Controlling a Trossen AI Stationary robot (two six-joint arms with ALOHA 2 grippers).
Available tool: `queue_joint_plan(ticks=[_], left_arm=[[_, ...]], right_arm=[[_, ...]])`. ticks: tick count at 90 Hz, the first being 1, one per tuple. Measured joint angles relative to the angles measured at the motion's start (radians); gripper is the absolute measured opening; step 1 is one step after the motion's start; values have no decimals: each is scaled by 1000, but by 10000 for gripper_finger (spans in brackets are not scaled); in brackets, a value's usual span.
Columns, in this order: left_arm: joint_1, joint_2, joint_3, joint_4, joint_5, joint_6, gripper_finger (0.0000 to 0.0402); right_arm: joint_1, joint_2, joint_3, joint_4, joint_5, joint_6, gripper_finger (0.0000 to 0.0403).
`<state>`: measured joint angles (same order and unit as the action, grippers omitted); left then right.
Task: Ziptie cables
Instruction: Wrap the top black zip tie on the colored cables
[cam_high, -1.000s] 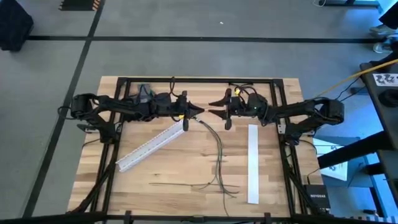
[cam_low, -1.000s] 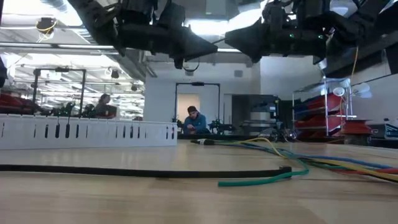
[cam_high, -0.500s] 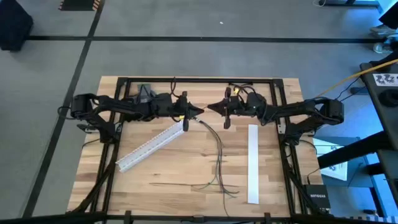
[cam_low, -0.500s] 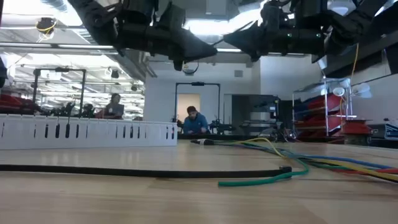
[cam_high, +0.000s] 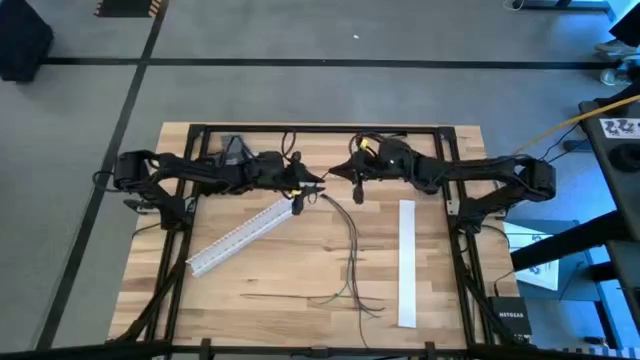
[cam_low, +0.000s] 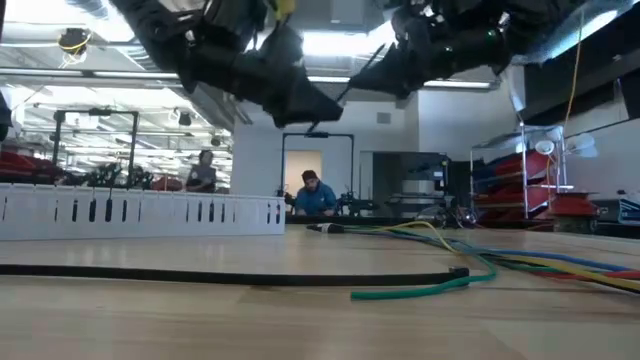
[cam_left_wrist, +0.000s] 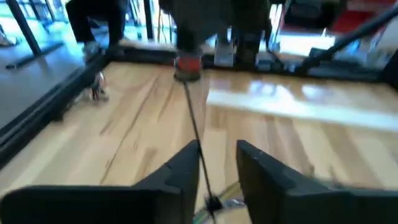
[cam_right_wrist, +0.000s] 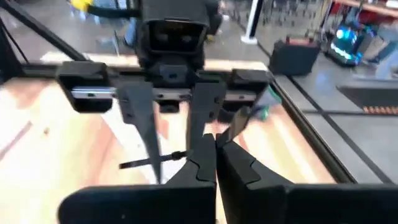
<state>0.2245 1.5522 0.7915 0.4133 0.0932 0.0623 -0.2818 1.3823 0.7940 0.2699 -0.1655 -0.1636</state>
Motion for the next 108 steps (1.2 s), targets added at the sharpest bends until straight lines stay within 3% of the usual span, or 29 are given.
queue_joint_plan(ticks=[18,38,108], left_arm=[[0,-74,46,-221,-50,104,171],[1,-179,50,-346,-148,132,176],[-30,-179,-18,-348,-149,97,155]], right_arm=[[0,-33,53,-181,70,-51,0],[0,-69,48,-264,113,-55,0],[61,-1,-9,-167,69,0,0]])
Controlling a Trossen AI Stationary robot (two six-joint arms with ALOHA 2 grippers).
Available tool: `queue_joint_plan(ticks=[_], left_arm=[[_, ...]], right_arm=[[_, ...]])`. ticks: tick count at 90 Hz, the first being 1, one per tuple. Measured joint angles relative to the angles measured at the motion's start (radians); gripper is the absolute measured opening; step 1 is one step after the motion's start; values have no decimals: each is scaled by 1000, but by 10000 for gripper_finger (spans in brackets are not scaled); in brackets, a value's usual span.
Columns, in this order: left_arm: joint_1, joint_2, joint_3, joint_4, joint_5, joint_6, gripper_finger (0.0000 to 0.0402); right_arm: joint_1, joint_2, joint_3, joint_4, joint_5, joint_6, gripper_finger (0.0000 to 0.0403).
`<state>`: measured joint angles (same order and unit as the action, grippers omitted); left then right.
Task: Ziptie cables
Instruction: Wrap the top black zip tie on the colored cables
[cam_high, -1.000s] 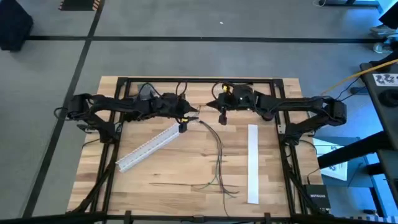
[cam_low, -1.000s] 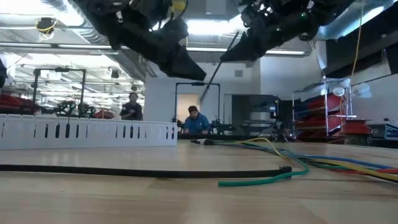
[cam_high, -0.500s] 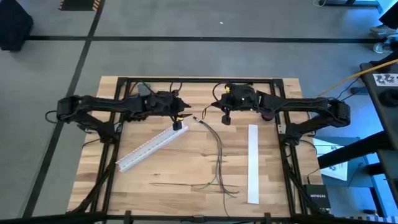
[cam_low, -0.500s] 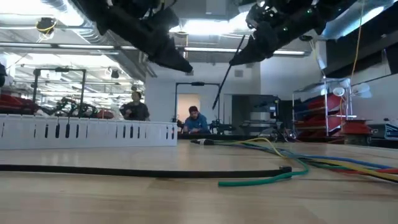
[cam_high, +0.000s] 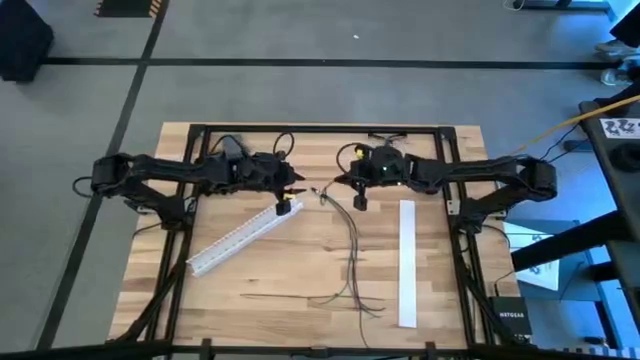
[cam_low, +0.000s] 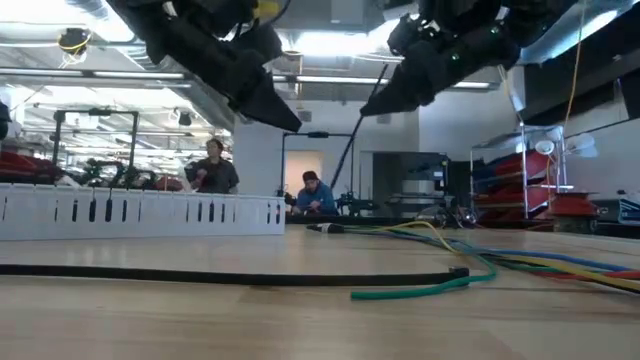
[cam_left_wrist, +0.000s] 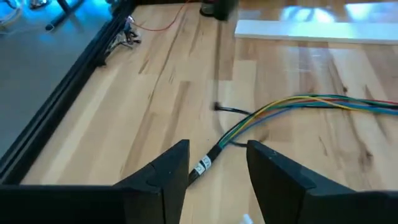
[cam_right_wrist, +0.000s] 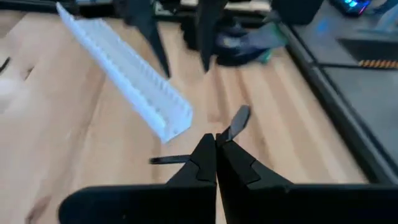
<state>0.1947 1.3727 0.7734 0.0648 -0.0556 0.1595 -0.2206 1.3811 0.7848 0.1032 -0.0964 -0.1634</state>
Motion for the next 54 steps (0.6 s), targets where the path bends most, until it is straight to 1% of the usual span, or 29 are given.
queue_joint_plan(ticks=[23,54], left_arm=[[11,1,0,41,0,58,155],[16,1,0,51,0,58,155]], right_arm=[[-24,0,-1,57,10,-5,0],[-44,0,-1,79,5,-32,0]])
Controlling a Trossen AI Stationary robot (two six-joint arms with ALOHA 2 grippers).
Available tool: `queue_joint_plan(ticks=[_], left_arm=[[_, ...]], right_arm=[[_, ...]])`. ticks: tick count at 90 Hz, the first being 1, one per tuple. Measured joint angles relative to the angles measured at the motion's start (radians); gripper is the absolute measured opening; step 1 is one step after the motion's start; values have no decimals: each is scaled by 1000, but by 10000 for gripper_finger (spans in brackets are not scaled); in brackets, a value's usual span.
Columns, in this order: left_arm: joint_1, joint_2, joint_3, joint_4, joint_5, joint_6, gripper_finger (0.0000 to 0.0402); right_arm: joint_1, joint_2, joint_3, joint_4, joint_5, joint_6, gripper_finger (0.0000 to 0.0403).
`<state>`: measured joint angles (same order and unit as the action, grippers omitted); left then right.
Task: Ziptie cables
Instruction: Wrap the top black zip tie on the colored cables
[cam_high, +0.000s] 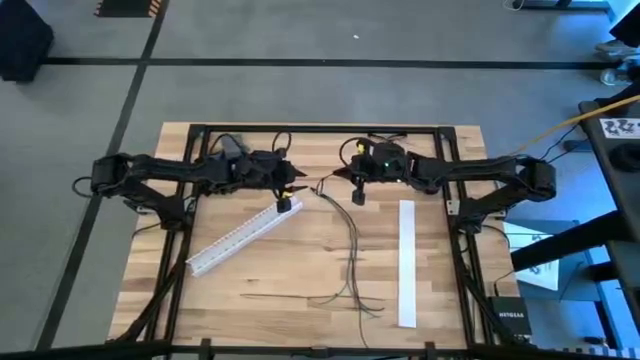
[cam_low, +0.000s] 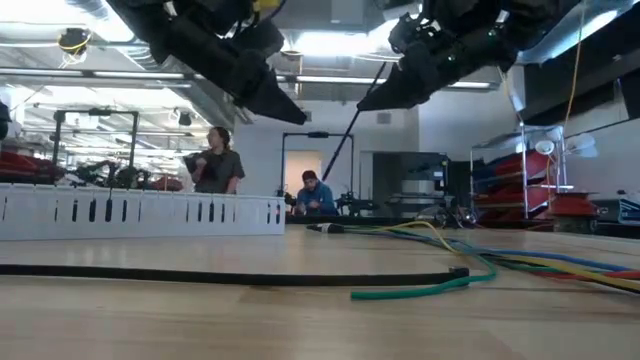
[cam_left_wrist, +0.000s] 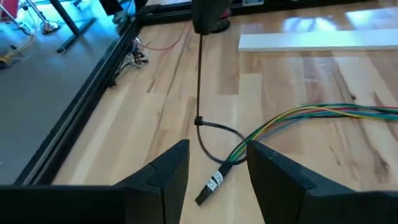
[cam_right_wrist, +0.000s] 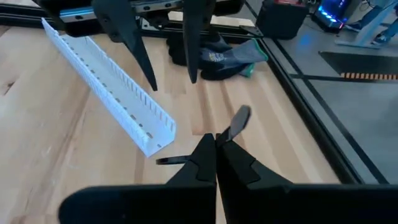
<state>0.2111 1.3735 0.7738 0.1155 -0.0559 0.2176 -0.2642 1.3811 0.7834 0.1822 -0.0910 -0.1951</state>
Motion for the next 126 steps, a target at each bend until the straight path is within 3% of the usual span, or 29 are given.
queue_joint_plan(ticks=[34,47,56,76,95,109,126], left_arm=[[6,6,0,71,4,26,155],[23,6,0,131,95,-14,155],[23,11,0,180,105,-35,155],[-12,112,1,305,116,-38,155],[-19,155,33,345,96,-72,153],[-21,156,34,341,97,-74,113],[-20,164,34,340,97,-45,23]], right_arm=[[0,0,0,28,-6,-36,0],[2,0,0,54,-43,-65,0],[3,7,0,70,-69,-68,0],[53,49,2,158,-104,-68,0],[82,66,1,166,-67,-66,0],[87,66,1,164,-58,-63,0],[88,66,1,177,-57,-44,0]])
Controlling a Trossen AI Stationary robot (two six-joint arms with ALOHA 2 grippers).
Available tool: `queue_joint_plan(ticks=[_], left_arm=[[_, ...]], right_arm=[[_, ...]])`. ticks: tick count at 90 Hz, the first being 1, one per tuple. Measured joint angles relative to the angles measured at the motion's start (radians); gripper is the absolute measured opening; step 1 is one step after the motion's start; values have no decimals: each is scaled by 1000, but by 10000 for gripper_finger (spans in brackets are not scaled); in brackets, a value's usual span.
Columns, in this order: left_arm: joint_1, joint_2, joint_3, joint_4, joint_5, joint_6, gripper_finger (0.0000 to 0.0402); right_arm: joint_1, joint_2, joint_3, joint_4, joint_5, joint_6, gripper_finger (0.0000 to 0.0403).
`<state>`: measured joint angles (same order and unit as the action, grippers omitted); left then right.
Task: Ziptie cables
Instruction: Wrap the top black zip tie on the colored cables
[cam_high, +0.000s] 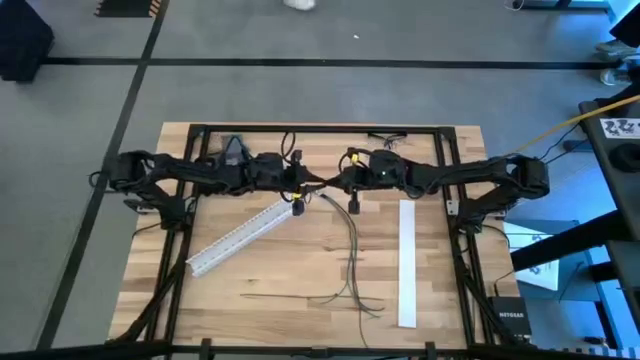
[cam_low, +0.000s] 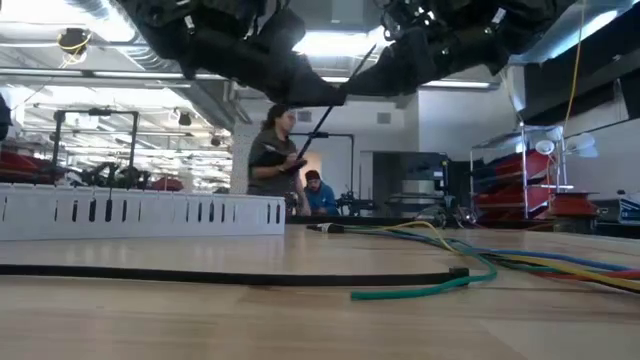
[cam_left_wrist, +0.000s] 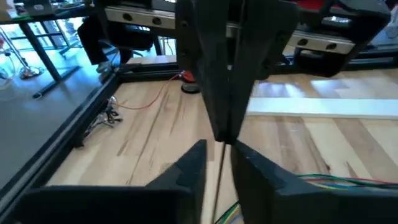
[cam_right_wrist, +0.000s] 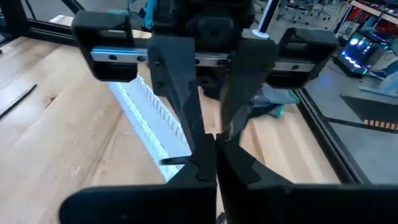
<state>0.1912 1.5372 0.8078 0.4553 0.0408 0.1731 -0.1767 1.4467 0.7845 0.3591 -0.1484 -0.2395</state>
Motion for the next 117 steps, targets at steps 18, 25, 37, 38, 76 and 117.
queue_joint_plan(ticks=[18,25,37,38,76,117], left_arm=[[0,0,0,-10,-1,18,2],[0,-11,0,-44,-28,22,1],[-2,-67,0,-112,-105,50,1],[-2,-72,0,-120,-110,52,1],[4,-167,0,-231,-160,74,0],[3,-172,0,-246,-159,73,0]], right_arm=[[0,-4,7,-29,19,81,5],[-8,-38,45,-186,62,91,21],[-9,-102,110,-419,137,106,73],[-9,-106,111,-437,140,106,77],[-6,135,-91,-50,213,213,177],[-13,501,-21,155,170,274,177]])
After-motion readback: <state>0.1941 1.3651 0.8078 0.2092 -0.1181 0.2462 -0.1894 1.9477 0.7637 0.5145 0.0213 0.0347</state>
